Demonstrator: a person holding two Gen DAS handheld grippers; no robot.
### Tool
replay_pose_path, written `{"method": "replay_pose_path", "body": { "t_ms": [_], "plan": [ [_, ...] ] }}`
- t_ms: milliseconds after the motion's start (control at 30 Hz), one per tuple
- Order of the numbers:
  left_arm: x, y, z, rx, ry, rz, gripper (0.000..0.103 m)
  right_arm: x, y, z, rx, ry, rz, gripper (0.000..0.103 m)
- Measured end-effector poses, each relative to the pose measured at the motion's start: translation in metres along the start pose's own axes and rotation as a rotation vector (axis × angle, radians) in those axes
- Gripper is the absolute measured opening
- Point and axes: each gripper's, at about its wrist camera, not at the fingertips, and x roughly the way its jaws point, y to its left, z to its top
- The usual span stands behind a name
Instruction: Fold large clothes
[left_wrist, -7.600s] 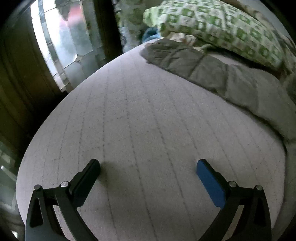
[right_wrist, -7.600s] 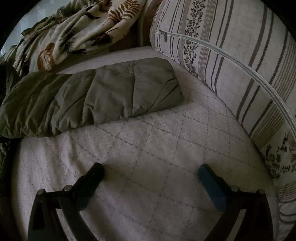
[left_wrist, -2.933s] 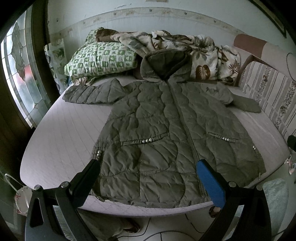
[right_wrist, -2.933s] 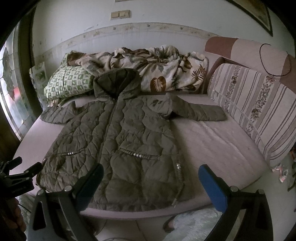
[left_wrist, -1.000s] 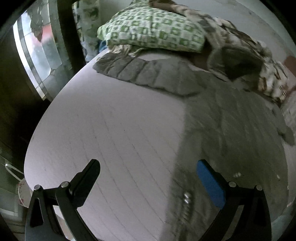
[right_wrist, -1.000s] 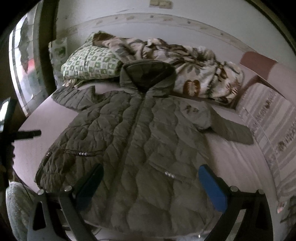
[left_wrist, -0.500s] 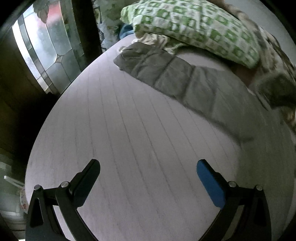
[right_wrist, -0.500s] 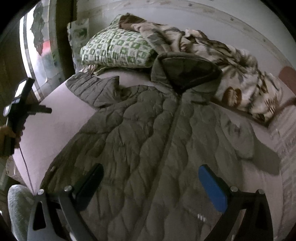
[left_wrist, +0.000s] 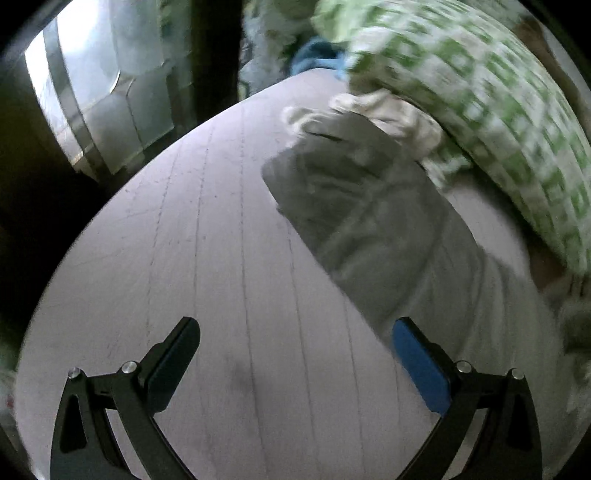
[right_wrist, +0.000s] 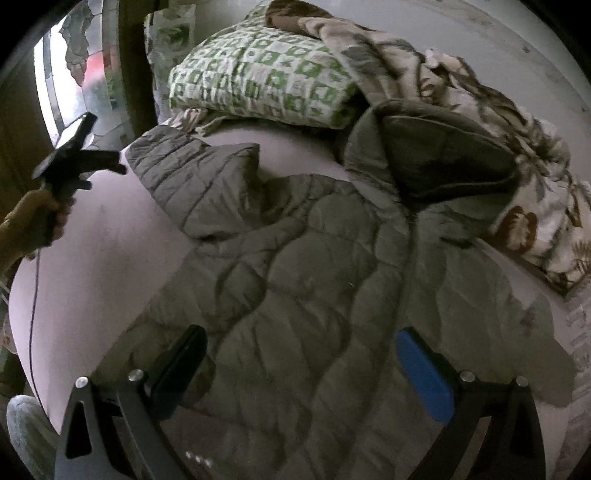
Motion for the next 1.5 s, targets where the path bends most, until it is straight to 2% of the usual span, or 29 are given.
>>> {"method": "replay_pose_path", "body": {
  "t_ms": [133,267,433,533,567,600,633,667,700,767,800,867,1100,1267,1400,1500],
  "plan": [
    [0.018,0.016,0.021,-0.091,0.011,-0.032,0.103,0.018,0.004,0.007,-0.01,0.009,0.01,0.103],
    [0.03,0.01,0.035,-0.08,-0.01,-0.027,0.103,0.038,0.001,0.014,-0.007,0.023,0.004,0.103],
    [0.044,-0.024,0.051,0.027,0.011,-0.039,0.103,0.054,-0.005,0.021,0.004,0.03,-0.004,0.103],
    [0.053,-0.061,0.046,0.18,0.017,0.008,0.101,0.065,-0.009,0.027,0.009,0.034,-0.015,0.103],
    [0.055,-0.069,0.043,0.215,0.005,0.039,0.097,0.068,-0.01,0.029,0.011,0.034,-0.018,0.103],
    [0.056,-0.075,0.04,0.24,-0.008,0.062,0.088,0.071,-0.011,0.032,0.013,0.033,-0.021,0.103],
    [0.056,-0.078,0.038,0.249,-0.029,0.067,0.084,0.074,-0.012,0.034,0.014,0.034,-0.024,0.103],
    [0.053,-0.076,0.038,0.237,-0.049,0.051,0.071,0.077,-0.013,0.037,0.018,0.034,-0.026,0.103],
    [0.049,-0.072,0.039,0.215,-0.061,0.036,0.052,0.079,-0.013,0.04,0.021,0.032,-0.026,0.103],
    [0.042,-0.063,0.041,0.177,-0.063,-0.01,0.033,0.082,-0.014,0.044,0.023,0.03,-0.029,0.103],
    [0.036,-0.057,0.042,0.161,-0.065,-0.036,0.027,0.084,-0.014,0.047,0.023,0.03,-0.032,0.103],
    [0.025,-0.052,0.04,0.174,-0.088,-0.025,0.024,0.087,-0.014,0.05,0.022,0.028,-0.03,0.103],
    [-0.027,-0.035,0.018,0.211,-0.162,-0.026,0.02,0.099,-0.009,0.061,0.024,0.034,-0.026,0.103],
    [-0.076,-0.021,0.006,0.226,-0.219,-0.035,0.02,0.119,-0.007,0.084,0.039,0.051,-0.034,0.103],
    [-0.113,-0.022,-0.011,0.279,-0.271,-0.033,0.02,0.154,-0.004,0.105,0.093,0.106,-0.034,0.103],
    [-0.133,-0.033,-0.019,0.319,-0.288,-0.057,0.02,0.195,0.012,0.103,0.082,0.207,-0.054,0.103]
  ]
}}
